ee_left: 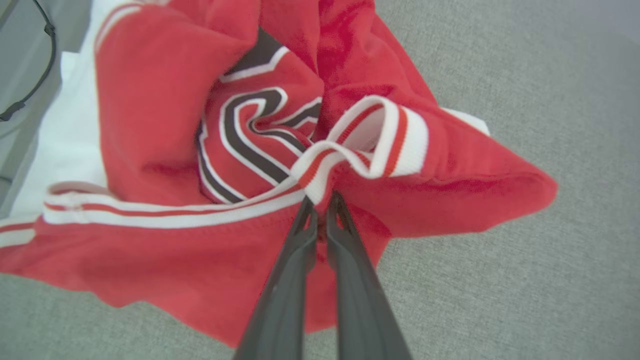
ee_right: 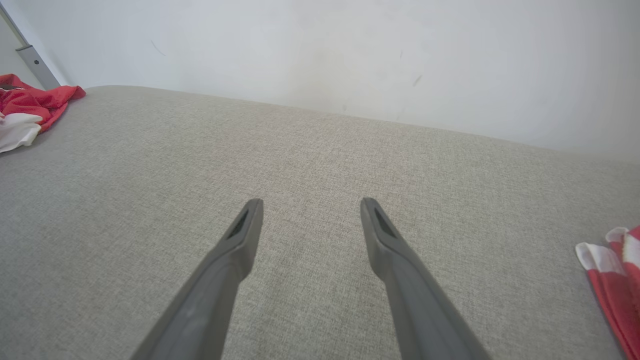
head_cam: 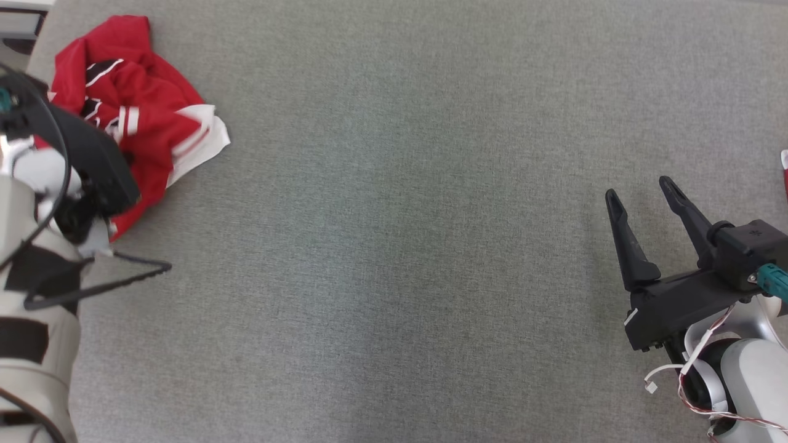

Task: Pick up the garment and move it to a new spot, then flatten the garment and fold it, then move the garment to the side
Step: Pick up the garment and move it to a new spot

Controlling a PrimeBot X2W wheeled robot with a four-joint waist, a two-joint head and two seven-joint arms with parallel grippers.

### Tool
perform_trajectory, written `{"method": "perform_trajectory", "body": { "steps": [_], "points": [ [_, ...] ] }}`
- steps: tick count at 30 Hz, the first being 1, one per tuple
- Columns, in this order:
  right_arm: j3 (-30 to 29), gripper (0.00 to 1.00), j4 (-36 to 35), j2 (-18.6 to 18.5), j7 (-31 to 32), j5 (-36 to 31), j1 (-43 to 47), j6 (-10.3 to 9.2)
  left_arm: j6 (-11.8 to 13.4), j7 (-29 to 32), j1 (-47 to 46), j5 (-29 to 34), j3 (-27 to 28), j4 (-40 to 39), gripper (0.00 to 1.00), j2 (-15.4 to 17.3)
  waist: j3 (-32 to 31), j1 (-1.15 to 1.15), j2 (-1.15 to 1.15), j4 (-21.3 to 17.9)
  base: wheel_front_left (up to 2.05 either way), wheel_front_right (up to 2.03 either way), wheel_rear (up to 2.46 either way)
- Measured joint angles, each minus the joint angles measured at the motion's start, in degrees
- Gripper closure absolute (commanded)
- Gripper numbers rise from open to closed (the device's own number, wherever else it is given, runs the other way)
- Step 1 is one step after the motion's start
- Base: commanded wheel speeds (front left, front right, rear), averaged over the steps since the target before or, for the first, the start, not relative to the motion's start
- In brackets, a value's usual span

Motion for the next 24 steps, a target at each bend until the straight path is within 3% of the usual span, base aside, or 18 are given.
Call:
{"method": "perform_trajectory", "body": {
  "steps": [6,14,24],
  "points": [
    [0.24,0.00,2.03,0.63,-0.18,0.02,-0.10,0.00,-0.46,-3.42,-3.86,0.49,-1.40,-0.97,1.00,-0.46,-1.77,0.00,0.00,0.44,0.00,0.00,0.00],
    [1.03,0.00,5.81,3.15,-2.07,1.24,-0.24,0.02,-0.52,-8.14,-5.30,0.44,-3.82,-3.21,1.00,-5.05,-5.75,-0.01,0.00,0.18,0.00,0.00,0.00],
    [0.54,0.00,8.81,4.54,-4.21,2.74,1.98,0.02,-0.53,-11.14,-2.63,-2.19,-13.36,-12.00,1.00,-8.60,-10.62,-0.01,-0.02,-2.21,0.00,0.00,0.00]
  ]
}}
